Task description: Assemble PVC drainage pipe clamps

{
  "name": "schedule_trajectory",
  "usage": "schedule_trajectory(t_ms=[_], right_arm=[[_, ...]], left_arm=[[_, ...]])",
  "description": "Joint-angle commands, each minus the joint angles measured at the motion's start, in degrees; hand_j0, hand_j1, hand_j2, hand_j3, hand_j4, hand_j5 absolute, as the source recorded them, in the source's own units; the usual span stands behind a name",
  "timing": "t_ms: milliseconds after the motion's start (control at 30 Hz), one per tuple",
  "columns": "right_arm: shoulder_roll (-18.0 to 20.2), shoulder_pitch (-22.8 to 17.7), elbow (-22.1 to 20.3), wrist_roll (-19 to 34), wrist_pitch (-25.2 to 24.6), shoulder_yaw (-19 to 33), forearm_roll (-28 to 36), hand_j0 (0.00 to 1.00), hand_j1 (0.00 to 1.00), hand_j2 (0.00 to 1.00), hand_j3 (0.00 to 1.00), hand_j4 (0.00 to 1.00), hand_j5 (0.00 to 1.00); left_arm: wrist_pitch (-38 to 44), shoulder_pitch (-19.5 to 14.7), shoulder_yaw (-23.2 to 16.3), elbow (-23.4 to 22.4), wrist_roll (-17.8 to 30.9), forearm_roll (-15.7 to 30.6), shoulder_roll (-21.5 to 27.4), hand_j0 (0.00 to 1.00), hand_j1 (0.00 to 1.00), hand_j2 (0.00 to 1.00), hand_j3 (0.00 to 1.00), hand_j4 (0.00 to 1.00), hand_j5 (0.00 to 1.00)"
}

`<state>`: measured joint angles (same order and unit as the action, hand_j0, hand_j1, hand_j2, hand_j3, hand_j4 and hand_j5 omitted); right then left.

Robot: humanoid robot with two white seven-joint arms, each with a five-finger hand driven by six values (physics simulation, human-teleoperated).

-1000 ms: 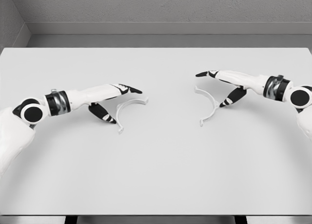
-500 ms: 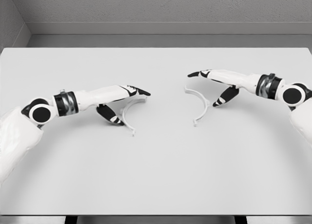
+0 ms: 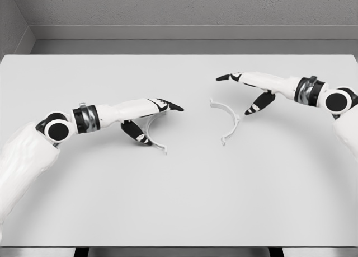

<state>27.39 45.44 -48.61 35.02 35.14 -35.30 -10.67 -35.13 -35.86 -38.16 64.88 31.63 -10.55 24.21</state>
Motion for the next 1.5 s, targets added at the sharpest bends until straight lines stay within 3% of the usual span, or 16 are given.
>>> schedule_trajectory(t_ms=[0, 333, 433, 500, 600, 667, 767, 900, 1067, 1467], right_arm=[[-0.5, 0.0, 1.0, 0.0, -0.1, -0.1, -0.1, 1.00, 1.00, 1.00, 1.00, 1.00, 1.00], [-1.8, 0.6, 2.6, 0.0, -0.1, -0.4, -0.8, 1.00, 1.00, 1.00, 1.00, 1.00, 1.00], [-2.1, 0.7, 2.6, 0.0, -0.1, -0.7, -0.8, 1.00, 1.00, 1.00, 1.00, 1.00, 1.00], [-2.2, 0.6, 2.6, 0.0, -0.1, -0.8, -0.8, 1.00, 1.00, 1.00, 1.00, 1.00, 1.00], [-2.3, 0.7, 2.6, 0.0, -0.1, -1.1, -0.8, 1.00, 1.00, 1.00, 1.00, 1.00, 1.00], [-2.5, 0.7, 2.6, 0.0, -0.1, -1.2, -0.8, 1.00, 1.00, 1.00, 1.00, 1.00, 1.00], [-2.5, 0.7, 2.6, 0.0, -0.1, -1.4, -0.8, 1.00, 1.00, 1.00, 1.00, 1.00, 1.00], [-2.8, 0.8, 2.6, 0.0, -0.1, -1.4, -0.8, 1.00, 1.00, 1.00, 1.00, 1.00, 1.00], [-3.0, 1.1, 2.2, 0.0, -0.1, -2.1, -0.8, 1.00, 1.00, 1.00, 1.00, 1.00, 1.00], [-3.9, 1.5, 0.5, 0.0, -0.1, -3.1, -0.7, 1.00, 1.00, 1.00, 1.00, 1.00, 1.00]], left_arm=[[0.1, -0.1, 0.0, 0.1, 0.0, 0.4, -0.1, 1.00, 1.00, 1.00, 1.00, 1.00, 1.00], [0.1, -0.9, 0.0, 0.2, -0.1, 0.5, -0.2, 1.00, 1.00, 1.00, 1.00, 1.00, 1.00], [0.1, -0.1, 0.3, 5.7, -0.5, 5.5, 4.5, 1.00, 1.00, 1.00, 1.00, 1.00, 1.00], [0.1, -0.1, 0.4, 6.4, -0.6, 9.7, 8.2, 1.00, 1.00, 1.00, 1.00, 1.00, 1.00], [0.1, 0.0, 0.5, 6.3, -0.5, 10.1, 8.8, 1.00, 1.00, 1.00, 1.00, 1.00, 1.00], [0.1, -0.6, 1.0, 5.2, -0.4, 10.0, 9.5, 1.00, 1.00, 1.00, 1.00, 1.00, 1.00], [0.1, -2.8, 2.1, -3.8, 0.2, 8.4, 5.2, 1.00, 1.00, 1.00, 1.00, 1.00, 1.00], [0.1, -2.8, 2.2, -6.8, 0.1, 6.8, 2.6, 1.00, 1.00, 1.00, 1.00, 1.00, 1.00], [0.1, -2.7, 2.3, -9.1, -0.1, 6.7, 2.2, 1.00, 1.00, 1.00, 1.00, 1.00, 1.00], [0.1, -2.8, 2.0, -9.1, -0.2, 6.1, -0.5, 1.00, 1.00, 1.00, 1.00, 1.00, 1.00]])
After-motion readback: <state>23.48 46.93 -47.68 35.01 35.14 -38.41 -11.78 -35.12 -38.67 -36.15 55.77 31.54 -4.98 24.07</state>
